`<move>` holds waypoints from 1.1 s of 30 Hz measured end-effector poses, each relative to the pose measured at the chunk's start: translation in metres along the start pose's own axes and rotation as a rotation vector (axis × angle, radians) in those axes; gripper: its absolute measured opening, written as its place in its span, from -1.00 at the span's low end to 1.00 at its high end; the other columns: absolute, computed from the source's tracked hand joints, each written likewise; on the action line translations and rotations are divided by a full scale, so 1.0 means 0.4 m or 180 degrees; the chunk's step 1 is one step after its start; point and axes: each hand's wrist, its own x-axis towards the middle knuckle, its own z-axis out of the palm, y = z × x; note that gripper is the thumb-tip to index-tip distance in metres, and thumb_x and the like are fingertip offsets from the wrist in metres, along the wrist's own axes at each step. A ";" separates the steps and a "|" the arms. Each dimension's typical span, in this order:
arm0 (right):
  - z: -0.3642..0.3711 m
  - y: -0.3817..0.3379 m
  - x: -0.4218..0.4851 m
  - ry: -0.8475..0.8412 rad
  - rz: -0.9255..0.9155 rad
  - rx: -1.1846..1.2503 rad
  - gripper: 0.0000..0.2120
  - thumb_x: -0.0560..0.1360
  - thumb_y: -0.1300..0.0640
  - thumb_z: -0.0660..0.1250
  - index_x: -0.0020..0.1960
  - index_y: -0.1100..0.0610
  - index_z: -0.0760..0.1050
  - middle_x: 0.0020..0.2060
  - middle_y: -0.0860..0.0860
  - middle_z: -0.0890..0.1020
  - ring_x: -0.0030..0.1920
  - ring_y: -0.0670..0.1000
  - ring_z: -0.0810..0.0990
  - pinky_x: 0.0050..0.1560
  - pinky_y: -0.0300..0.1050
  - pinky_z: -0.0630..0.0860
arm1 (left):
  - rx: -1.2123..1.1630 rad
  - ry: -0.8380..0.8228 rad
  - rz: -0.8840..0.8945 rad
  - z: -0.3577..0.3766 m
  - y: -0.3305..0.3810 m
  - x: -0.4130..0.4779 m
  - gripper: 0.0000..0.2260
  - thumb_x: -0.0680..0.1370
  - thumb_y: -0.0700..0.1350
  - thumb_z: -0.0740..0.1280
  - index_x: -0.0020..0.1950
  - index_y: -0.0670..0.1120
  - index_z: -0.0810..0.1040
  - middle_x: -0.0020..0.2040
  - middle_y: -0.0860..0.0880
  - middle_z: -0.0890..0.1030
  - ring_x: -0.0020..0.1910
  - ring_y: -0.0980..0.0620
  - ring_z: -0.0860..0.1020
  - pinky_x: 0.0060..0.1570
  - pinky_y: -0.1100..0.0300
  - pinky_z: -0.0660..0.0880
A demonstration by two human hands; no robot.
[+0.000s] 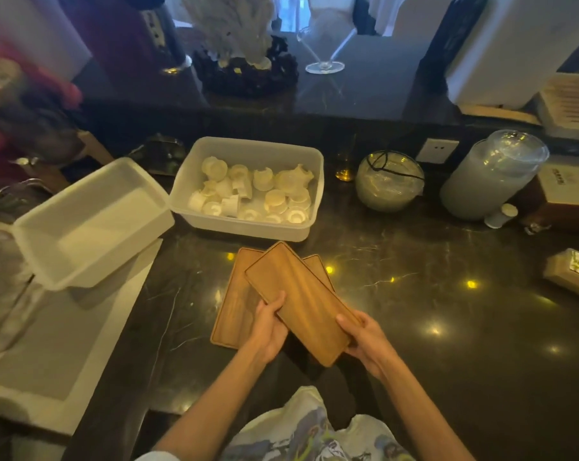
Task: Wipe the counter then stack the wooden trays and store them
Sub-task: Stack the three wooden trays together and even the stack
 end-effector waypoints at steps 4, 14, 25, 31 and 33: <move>-0.115 0.023 -0.015 0.0883 -0.0408 -0.0398 -0.54 0.49 0.00 0.47 0.32 0.13 0.46 0.12 0.06 0.58 0.08 0.03 0.58 -0.10 -0.03 0.57 | 0.0476 -0.0101 -0.0144 -0.014 0.016 0.009 -0.68 0.60 -0.16 0.31 0.32 0.06 0.39 0.28 -0.13 0.48 0.25 -0.19 0.52 0.10 -0.17 0.58; -0.385 0.045 -0.032 0.1308 -0.0339 -0.0900 -0.57 0.65 -0.09 0.22 0.45 0.06 0.36 0.25 0.02 0.46 0.22 0.08 0.47 0.20 0.07 0.47 | 0.3293 -0.0489 -0.0317 0.099 -0.185 0.037 -0.54 0.57 -0.01 0.34 0.44 -0.02 0.33 0.30 -0.07 0.50 0.23 -0.04 0.51 0.26 -0.03 0.48; -0.041 0.061 -0.046 -0.0031 -0.0041 0.0234 -0.74 0.64 0.09 0.28 0.31 0.05 0.37 0.20 0.06 0.52 0.21 0.10 0.55 0.16 0.16 0.59 | 0.0357 0.0198 -0.0016 0.013 -0.100 -0.028 -0.60 0.50 0.02 0.41 0.29 -0.04 0.43 0.27 -0.17 0.58 0.26 -0.18 0.55 0.17 -0.15 0.52; 0.045 -0.014 0.054 0.0517 -0.0610 -0.2117 -0.66 0.62 -0.03 0.29 0.19 0.23 0.57 -0.05 0.10 0.66 -0.11 -0.01 0.62 -0.07 -0.07 0.61 | 0.0754 0.0926 0.0032 -0.121 0.087 0.003 -0.70 0.51 -0.05 0.45 0.19 -0.03 0.49 0.12 -0.15 0.63 0.11 -0.15 0.59 0.04 -0.11 0.54; 0.069 -0.041 0.092 0.1137 -0.0889 -0.2612 -0.68 0.58 -0.01 0.36 0.21 0.19 0.55 0.05 0.10 0.64 0.03 0.03 0.62 0.06 0.00 0.61 | 0.0918 0.0995 -0.0195 -0.157 0.141 0.015 -0.69 0.51 -0.07 0.40 0.23 -0.07 0.47 0.08 -0.17 0.62 0.07 -0.17 0.59 -0.02 -0.07 0.54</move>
